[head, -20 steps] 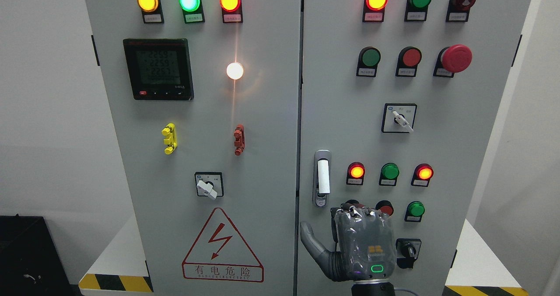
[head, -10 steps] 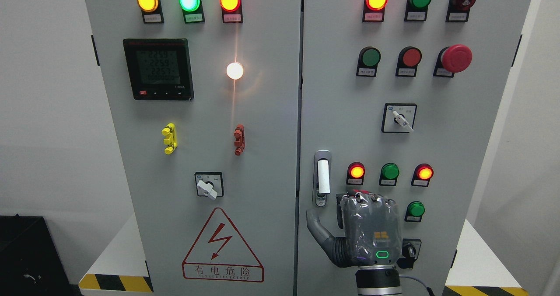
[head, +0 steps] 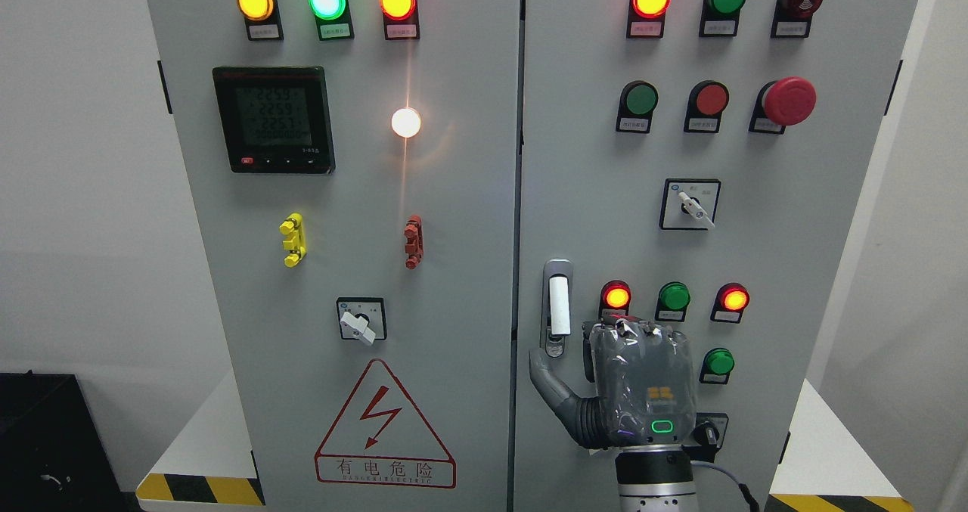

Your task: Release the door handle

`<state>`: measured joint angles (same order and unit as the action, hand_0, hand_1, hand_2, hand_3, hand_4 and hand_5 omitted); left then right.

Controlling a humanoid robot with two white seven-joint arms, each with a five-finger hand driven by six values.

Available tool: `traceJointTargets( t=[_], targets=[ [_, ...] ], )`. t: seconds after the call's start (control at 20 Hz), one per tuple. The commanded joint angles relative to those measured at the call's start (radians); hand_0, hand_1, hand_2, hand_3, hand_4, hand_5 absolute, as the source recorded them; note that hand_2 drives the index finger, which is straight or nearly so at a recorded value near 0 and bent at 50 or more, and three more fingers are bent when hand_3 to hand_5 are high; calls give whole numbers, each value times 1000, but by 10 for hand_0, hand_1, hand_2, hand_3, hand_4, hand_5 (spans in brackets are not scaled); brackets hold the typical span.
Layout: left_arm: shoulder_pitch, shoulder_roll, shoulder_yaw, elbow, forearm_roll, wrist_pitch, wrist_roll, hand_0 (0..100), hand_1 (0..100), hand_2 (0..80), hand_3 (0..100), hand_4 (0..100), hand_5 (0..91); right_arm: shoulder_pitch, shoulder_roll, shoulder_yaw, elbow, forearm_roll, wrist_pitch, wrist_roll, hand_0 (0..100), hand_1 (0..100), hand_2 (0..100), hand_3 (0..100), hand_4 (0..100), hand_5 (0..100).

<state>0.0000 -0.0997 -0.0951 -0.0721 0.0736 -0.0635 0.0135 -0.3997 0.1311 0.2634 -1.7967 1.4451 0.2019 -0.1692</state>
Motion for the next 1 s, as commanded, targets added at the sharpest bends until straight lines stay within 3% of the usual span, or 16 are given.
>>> traceJointTargets(
  t=[0.0, 0.95],
  targets=[
    [17, 0, 0, 0, 0, 1, 0, 120, 556, 0, 0, 0, 0, -21, 4, -1, 40, 0, 1, -1, 268, 296, 1000, 1000, 1000, 1000],
    [17, 0, 0, 0, 0, 1, 0, 120, 556, 0, 0, 0, 0, -48, 4, -12, 74, 0, 13, -3, 342, 267, 1000, 1000, 1000, 1000]
  ],
)
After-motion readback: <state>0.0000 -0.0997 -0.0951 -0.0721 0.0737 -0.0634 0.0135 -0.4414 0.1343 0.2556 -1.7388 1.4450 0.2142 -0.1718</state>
